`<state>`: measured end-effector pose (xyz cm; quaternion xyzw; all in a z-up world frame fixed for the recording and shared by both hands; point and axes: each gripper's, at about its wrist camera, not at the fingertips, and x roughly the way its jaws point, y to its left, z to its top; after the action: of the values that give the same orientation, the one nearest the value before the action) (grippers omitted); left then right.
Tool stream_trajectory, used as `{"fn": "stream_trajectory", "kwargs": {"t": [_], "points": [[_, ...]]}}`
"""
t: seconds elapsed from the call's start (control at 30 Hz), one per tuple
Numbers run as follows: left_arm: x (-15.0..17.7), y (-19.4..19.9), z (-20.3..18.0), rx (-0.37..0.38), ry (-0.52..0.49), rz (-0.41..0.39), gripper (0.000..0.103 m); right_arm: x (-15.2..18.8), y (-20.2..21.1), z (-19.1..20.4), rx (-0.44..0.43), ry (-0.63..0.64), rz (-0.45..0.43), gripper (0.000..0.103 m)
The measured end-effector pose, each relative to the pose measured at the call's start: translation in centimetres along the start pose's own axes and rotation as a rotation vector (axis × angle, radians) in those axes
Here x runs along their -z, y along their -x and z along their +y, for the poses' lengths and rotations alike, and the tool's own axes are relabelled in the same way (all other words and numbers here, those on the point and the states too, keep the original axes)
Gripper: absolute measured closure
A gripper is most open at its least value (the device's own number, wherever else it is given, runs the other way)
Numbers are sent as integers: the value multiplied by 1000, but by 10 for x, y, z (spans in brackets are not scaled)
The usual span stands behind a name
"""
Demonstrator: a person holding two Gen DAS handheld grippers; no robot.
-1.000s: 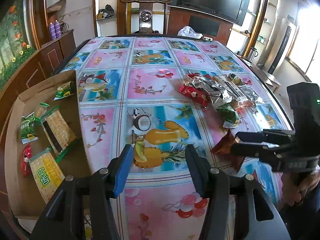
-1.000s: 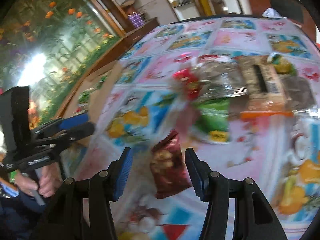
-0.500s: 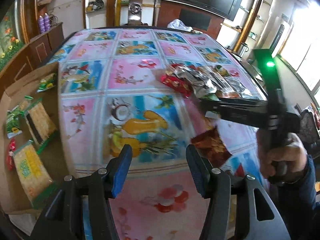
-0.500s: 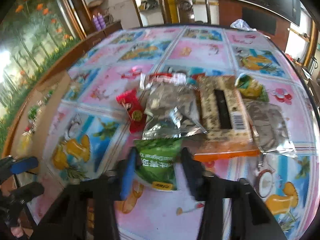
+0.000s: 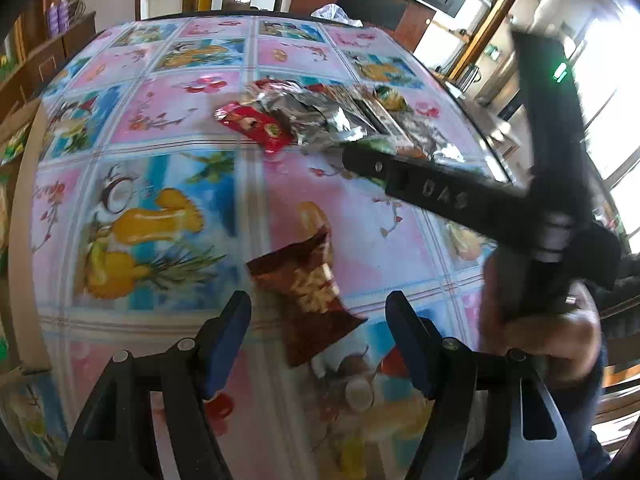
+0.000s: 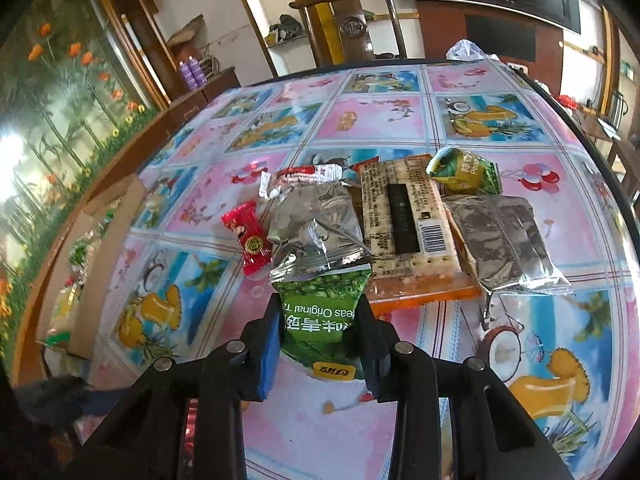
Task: Organize snacks
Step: 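Grasp the brown chocolate packet with the left gripper while the right grasps a green pea bag, then lift the brown packet with the left gripper while the right lifts the pea bag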
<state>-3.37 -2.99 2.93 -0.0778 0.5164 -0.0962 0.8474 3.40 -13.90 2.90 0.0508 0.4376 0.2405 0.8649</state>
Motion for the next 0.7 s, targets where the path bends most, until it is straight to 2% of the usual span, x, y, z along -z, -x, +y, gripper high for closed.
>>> {"fn": "stream_trajectory", "kwargs": {"t": [0.07,0.13,0.2,0.23,0.33,0.57,0.7], "points": [[-2,-9,-7,-63,-27,-10,35,0,3,-2,-15,-14,-9,67],[-2,-12,-9,-108,-57,-28,46,2,6,-2,-30,-13,-14,67],[-2,-15,-8,-132,-87,-29,66,3,6,2,-40,-2,-10,67],[-1,-17,-7,-140,-103,-27,68,4,6,5,-46,10,-5,67],[2,-16,0,-184,-142,-57,68,9,0,18,-56,55,17,66],[6,-8,27,-201,-143,-92,67,19,-16,30,-11,119,64,66],[8,-7,27,-207,-155,-107,67,20,-19,32,4,138,71,66]]}}
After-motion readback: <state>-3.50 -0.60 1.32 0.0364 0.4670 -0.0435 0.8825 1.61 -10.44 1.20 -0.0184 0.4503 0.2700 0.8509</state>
